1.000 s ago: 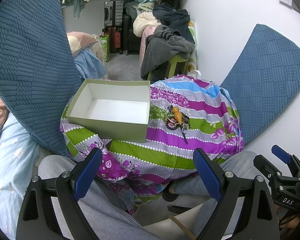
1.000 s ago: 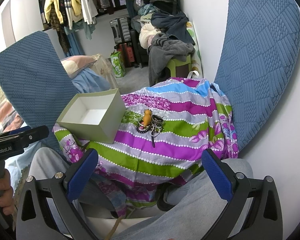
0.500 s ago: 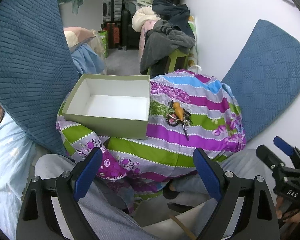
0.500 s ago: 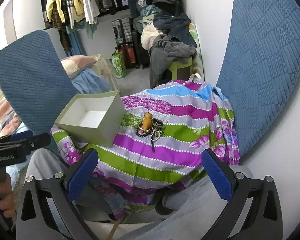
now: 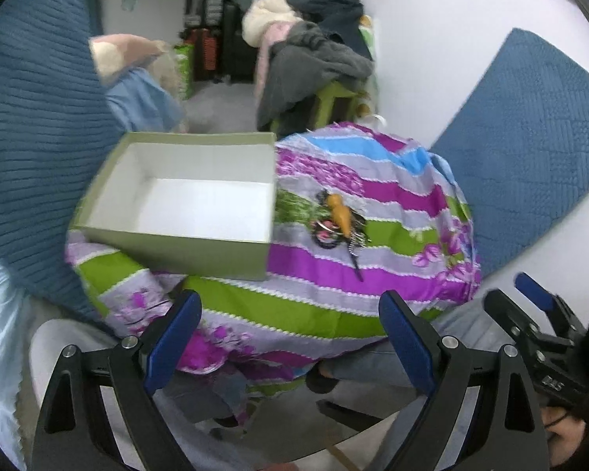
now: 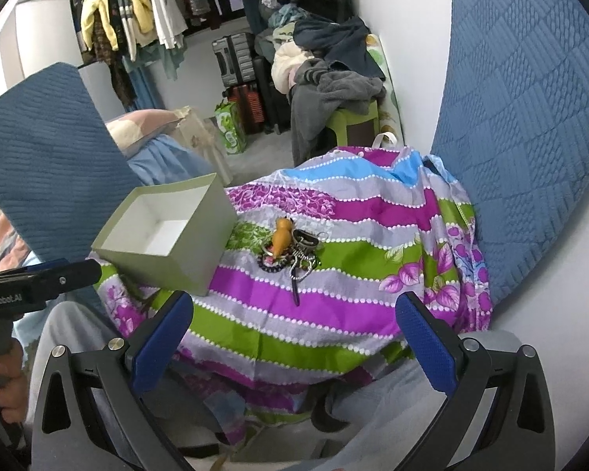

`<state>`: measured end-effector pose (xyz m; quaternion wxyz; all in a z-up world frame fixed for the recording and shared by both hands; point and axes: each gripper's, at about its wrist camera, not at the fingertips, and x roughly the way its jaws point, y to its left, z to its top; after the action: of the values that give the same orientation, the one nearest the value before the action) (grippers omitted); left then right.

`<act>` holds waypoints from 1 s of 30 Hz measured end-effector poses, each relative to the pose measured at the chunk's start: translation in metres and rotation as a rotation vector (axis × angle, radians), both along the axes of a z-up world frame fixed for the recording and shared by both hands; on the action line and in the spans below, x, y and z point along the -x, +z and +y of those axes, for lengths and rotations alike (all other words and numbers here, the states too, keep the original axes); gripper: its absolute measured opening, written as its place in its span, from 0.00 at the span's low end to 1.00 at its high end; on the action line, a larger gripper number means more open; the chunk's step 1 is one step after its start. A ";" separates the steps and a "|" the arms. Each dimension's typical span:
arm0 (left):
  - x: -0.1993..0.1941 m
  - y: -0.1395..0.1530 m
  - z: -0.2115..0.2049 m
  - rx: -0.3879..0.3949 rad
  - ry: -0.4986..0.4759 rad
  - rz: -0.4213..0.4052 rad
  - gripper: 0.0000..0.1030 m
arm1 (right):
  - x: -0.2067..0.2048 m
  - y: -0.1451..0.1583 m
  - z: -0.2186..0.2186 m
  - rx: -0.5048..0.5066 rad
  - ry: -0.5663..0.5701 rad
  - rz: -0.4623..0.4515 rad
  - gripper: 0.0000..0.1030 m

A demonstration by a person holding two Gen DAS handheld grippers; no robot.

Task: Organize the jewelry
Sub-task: 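Grasp the orange gourd pendant with the left tool while the right tool grasps the black patterned ring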

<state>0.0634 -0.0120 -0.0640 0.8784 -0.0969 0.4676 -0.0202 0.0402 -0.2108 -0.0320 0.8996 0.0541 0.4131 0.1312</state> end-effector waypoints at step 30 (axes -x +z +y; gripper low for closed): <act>-0.139 -0.110 -0.078 0.065 -0.148 0.066 0.55 | -0.174 -0.147 -0.010 -0.229 0.139 0.192 0.34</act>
<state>0.2021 -0.0896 -0.1743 0.8550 -0.0911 0.5012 -0.0968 0.2146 -0.2212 -0.1793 0.8328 0.1401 0.4821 0.2335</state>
